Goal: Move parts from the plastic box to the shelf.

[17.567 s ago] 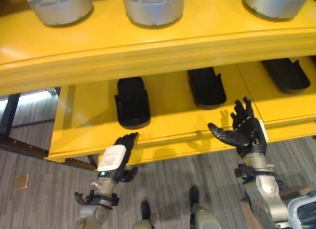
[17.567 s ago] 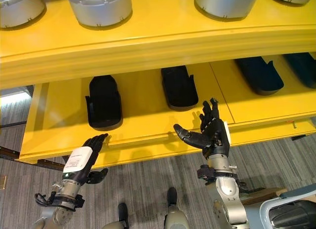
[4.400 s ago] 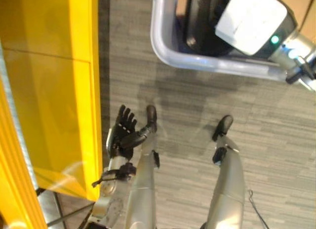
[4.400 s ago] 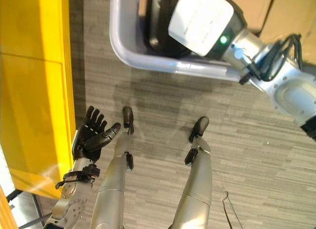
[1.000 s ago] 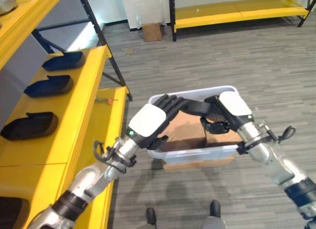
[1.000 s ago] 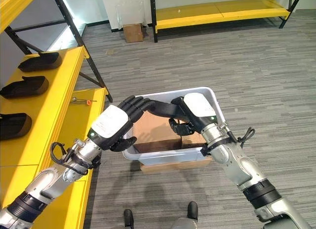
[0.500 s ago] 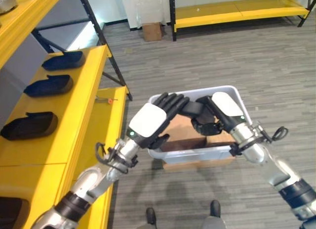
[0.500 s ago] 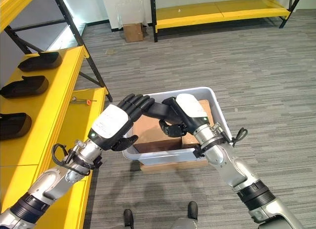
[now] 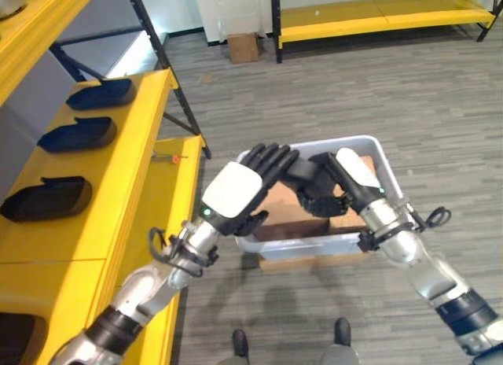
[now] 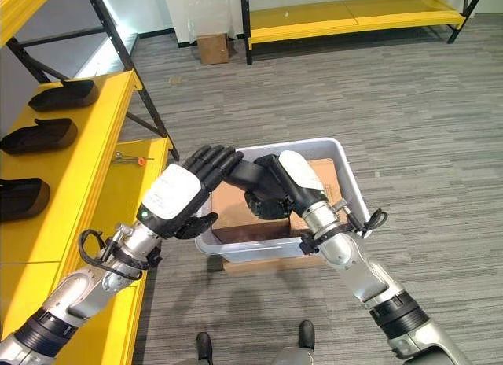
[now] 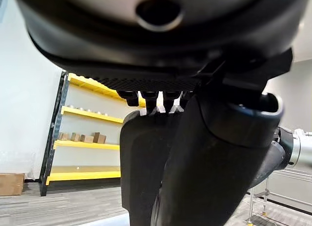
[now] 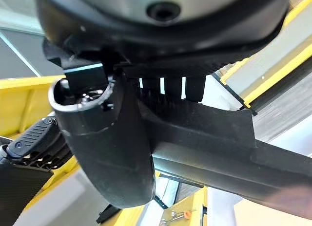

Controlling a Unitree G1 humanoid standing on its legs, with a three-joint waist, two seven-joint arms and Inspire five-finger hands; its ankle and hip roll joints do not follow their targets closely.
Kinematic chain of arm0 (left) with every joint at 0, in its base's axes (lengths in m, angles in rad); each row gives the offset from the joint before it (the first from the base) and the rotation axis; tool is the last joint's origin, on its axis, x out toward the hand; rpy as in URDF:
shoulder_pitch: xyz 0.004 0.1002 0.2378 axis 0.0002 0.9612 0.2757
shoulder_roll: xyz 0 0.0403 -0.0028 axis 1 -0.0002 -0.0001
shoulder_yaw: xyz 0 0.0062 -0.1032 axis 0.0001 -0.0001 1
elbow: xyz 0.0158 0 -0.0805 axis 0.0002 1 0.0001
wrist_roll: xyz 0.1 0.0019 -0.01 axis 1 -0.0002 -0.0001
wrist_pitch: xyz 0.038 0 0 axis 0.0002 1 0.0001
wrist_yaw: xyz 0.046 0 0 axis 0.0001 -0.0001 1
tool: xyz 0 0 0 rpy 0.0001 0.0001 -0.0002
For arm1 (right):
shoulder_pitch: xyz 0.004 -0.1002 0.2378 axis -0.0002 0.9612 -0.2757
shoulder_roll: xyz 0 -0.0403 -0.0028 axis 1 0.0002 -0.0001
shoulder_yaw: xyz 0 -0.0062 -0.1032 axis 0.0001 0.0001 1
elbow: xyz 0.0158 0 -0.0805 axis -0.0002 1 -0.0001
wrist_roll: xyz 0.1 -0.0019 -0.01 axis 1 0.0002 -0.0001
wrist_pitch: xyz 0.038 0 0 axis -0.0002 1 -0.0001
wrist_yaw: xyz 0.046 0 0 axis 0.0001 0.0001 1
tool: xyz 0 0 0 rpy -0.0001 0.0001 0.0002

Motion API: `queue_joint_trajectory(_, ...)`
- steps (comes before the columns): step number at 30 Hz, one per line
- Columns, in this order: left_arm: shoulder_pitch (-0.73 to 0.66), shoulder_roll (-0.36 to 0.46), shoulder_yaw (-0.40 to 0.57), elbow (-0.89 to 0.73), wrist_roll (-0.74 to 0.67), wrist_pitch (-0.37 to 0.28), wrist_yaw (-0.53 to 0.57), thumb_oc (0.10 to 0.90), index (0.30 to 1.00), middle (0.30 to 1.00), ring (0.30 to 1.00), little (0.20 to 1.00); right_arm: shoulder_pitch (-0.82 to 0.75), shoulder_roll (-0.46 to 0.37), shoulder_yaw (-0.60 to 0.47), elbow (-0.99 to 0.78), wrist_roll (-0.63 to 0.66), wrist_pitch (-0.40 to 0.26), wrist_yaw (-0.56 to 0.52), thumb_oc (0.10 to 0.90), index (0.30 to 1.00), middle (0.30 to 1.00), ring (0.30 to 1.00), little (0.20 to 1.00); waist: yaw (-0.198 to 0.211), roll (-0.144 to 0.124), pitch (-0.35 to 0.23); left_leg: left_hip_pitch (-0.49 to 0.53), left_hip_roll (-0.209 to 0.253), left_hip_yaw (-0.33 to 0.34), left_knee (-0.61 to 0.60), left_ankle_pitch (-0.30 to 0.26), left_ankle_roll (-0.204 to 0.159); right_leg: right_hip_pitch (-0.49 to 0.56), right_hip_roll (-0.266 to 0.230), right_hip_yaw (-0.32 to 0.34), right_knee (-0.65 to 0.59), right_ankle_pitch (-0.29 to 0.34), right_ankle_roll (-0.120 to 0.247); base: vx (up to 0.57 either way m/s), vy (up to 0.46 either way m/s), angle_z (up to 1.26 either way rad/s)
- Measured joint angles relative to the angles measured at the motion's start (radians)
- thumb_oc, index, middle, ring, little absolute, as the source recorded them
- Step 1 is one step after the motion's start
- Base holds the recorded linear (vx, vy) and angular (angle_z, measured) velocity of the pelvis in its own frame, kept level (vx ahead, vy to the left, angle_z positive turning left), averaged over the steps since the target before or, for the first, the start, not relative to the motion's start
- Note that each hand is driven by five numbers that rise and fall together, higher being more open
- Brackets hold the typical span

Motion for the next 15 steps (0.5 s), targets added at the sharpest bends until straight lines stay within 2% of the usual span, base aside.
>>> queue_joint_trajectory(15,0.162,0.037,0.121,-0.150,-0.007,-0.012,-0.001,0.900,1.000,1.000,1.000,1.000,0.044,0.009,-0.006,-0.075,0.156,0.000,0.030,0.400,0.300,0.300,0.300,0.300,0.018,-0.002,0.001,-0.003,0.000,-0.007,0.000,-0.002,-0.002,0.001,0.000,-0.007,0.000,-0.005,0.001,-0.01,0.000,0.00)
